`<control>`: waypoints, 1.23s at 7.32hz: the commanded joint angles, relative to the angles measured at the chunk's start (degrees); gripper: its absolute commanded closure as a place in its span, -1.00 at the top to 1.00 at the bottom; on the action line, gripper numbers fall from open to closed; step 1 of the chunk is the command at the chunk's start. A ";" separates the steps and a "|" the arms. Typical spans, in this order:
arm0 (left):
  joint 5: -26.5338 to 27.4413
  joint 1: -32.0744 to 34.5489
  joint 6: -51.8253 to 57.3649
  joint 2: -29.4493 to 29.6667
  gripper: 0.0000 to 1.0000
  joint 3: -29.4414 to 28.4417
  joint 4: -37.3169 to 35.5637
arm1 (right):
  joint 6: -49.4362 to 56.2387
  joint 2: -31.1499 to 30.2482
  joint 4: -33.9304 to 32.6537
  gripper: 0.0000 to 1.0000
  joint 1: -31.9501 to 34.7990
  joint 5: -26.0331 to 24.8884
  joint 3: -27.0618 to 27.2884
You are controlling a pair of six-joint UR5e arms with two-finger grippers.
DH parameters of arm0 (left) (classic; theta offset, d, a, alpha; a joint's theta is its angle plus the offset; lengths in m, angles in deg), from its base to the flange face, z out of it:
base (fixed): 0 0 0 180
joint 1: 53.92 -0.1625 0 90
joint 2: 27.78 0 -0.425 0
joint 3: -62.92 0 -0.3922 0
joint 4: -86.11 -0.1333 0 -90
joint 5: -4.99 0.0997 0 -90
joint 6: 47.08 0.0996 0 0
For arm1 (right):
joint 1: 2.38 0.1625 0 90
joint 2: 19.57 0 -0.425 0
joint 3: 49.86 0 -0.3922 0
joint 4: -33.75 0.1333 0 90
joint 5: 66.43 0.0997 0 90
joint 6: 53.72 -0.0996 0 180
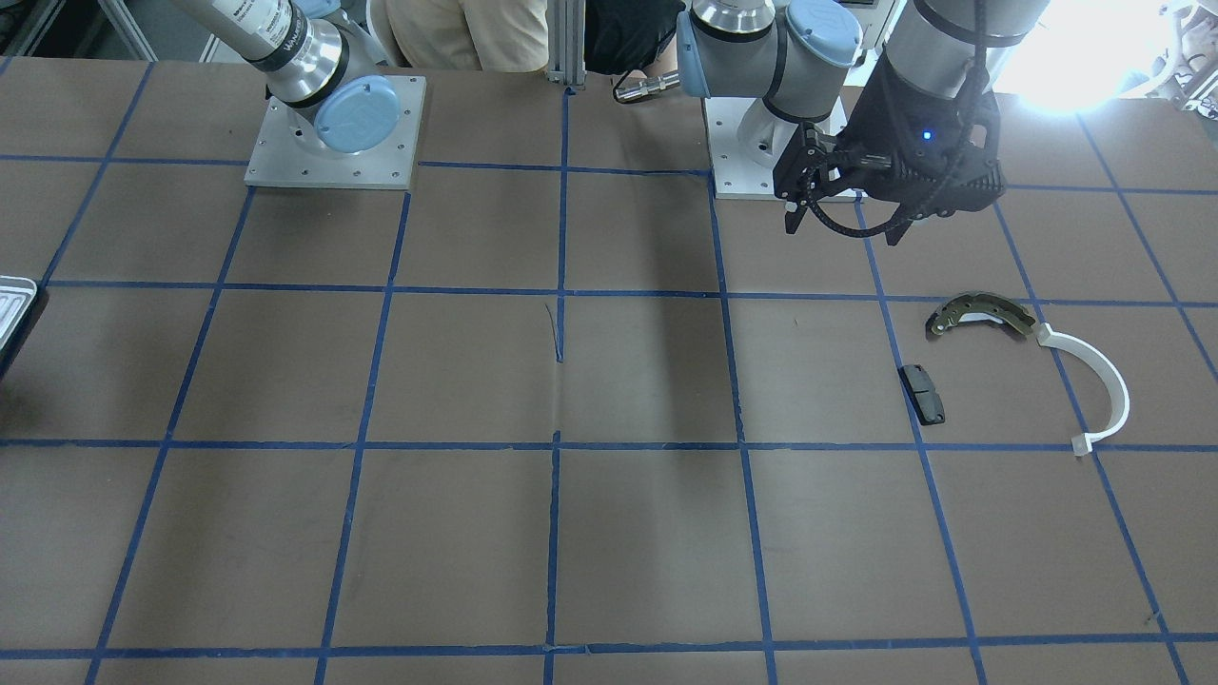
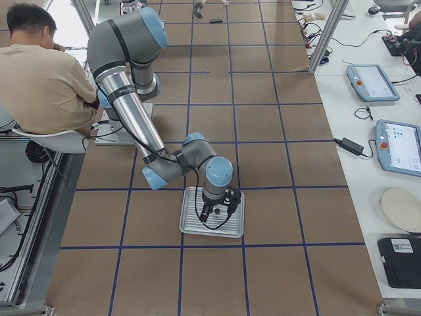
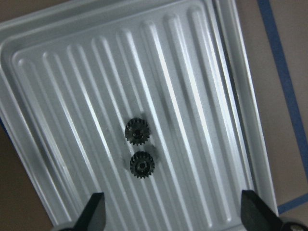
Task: Place bearing gear from tray to pile
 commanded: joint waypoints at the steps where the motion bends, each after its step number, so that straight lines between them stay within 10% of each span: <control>1: 0.00 0.00 0.00 0.00 1.00 0.00 0.00 | 0.02 1.00 -4.74 1.00 -0.04 0.91 3.50; 5: -0.09 0.00 0.00 -0.08 1.00 0.09 0.00 | 0.20 2.14 -6.50 0.71 -0.04 2.68 3.42; 9: 0.00 0.00 0.00 -0.08 1.00 0.09 0.00 | 0.37 2.06 -6.32 -0.64 -0.04 4.86 2.98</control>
